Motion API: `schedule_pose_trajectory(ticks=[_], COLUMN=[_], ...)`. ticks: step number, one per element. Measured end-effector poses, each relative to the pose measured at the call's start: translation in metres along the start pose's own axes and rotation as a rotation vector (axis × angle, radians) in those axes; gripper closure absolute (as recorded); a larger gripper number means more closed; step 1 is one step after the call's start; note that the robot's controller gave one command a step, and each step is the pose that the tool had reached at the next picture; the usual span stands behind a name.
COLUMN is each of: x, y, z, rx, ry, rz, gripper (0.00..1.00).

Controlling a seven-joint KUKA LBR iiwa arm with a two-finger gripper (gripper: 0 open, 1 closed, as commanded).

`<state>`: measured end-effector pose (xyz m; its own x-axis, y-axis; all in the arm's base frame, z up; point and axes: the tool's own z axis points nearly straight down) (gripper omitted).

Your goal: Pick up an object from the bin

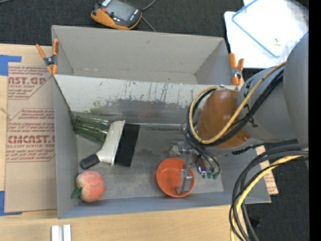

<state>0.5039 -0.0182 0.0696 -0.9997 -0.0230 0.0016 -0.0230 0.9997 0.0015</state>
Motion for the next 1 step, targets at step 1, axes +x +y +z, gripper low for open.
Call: schedule_pose_trajectory(ticks=[1], x=[0.0003], y=[0.0039], z=[-0.0555], rx=[0.01], ry=[-0.018], rz=[-0.283], gripper=[0.0])
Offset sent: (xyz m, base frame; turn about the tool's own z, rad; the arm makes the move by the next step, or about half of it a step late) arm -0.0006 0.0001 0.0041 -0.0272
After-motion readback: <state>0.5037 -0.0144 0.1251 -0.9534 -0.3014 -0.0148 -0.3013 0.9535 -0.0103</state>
